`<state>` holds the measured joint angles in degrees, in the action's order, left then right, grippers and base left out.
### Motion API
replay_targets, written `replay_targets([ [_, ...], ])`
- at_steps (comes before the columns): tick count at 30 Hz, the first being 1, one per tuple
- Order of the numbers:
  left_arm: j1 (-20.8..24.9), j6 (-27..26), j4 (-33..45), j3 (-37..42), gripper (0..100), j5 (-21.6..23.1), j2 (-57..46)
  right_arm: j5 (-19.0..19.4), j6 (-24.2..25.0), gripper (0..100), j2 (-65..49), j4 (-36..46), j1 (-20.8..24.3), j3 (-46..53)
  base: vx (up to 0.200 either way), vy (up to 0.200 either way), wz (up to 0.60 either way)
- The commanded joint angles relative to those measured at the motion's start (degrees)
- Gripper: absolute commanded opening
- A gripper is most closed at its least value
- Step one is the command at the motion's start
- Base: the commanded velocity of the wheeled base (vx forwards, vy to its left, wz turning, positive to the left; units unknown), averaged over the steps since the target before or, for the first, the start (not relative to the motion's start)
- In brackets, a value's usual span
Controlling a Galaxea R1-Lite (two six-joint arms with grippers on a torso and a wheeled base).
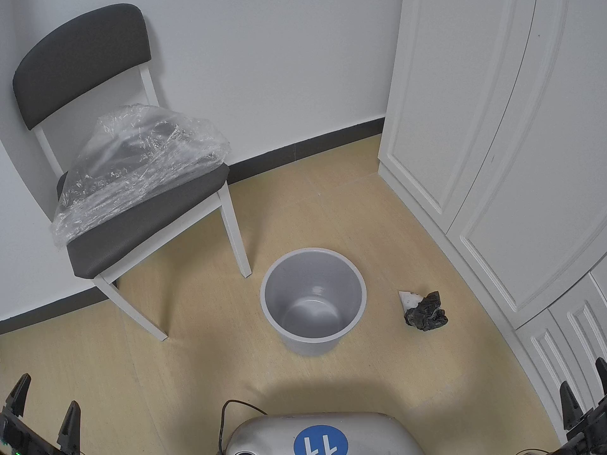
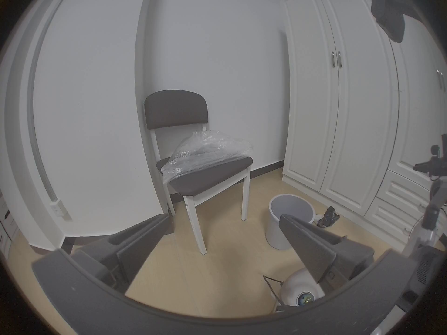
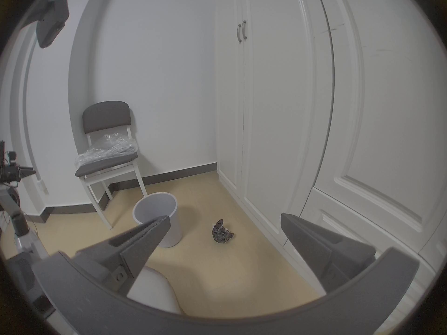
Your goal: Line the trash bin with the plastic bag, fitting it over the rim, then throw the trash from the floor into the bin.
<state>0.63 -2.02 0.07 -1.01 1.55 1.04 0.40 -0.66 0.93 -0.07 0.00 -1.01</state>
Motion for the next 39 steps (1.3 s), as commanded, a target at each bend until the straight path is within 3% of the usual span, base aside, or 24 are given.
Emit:
replay_targets([
  [1,0.07,1.23,0.10,0.92,100,-0.41,-1.04,-0.23,2.33,100,-0.93,-0.10,0.18,1.01,0.000,0.000,0.00],
  [4,0.07,5.10,-0.07,0.92,100,-2.08,-1.04,-0.31,2.15,100,-0.93,-0.10,0.18,1.01,0.000,0.000,0.00],
  [11,0.07,2.99,-0.16,1.01,100,-1.72,-1.04,-0.05,-0.57,100,-0.84,0.07,0.09,0.92,0.000,0.000,0.00],
  [14,-0.02,0.00,-0.07,1.01,100,0.74,-1.04,0.04,-0.75,100,-0.93,-0.10,0.09,0.92,0.000,0.000,0.00],
  [17,0.07,0.53,0.01,0.92,100,0.47,-1.04,0.13,0.22,100,-0.93,-0.10,0.18,1.01,0.000,0.000,0.00],
  [19,0.07,4.31,-0.07,0.92,100,-1.37,-1.04,-0.14,2.42,100,-0.93,-0.10,0.18,1.01,0.000,0.000,0.00],
  [25,-0.02,4.40,-0.42,1.01,100,-2.08,-1.04,0.04,0.66,100,-0.93,-0.37,0.09,0.92,0.000,0.000,0.00],
  [27,-0.02,1.58,-2.62,0.75,100,-0.58,-1.04,1.79,-1.01,100,-0.84,-5.73,0.00,-2.50,0.000,0.000,0.00],
  [28,0.07,1.14,-7.28,-0.13,100,0.91,-1.04,4.26,-0.92,100,0.13,-9.24,-0.18,-5.40,0.000,0.000,0.00],
  [31,0.07,6.07,-14.93,-1.54,100,5.48,-1.04,6.63,-0.84,100,3.12,-10.39,-1.93,-8.83,0.000,0.000,0.00],
  [34,0.07,10.11,-14.93,-2.15,100,5.48,-1.04,6.89,-0.13,100,4.00,-10.21,-2.55,-8.57,0.000,0.000,0.00],
  [39,0.33,10.37,-13.17,-4.79,100,5.75,0.28,6.98,4.79,100,12.35,-10.91,-3.78,-14.72,0.000,0.000,0.00],
])
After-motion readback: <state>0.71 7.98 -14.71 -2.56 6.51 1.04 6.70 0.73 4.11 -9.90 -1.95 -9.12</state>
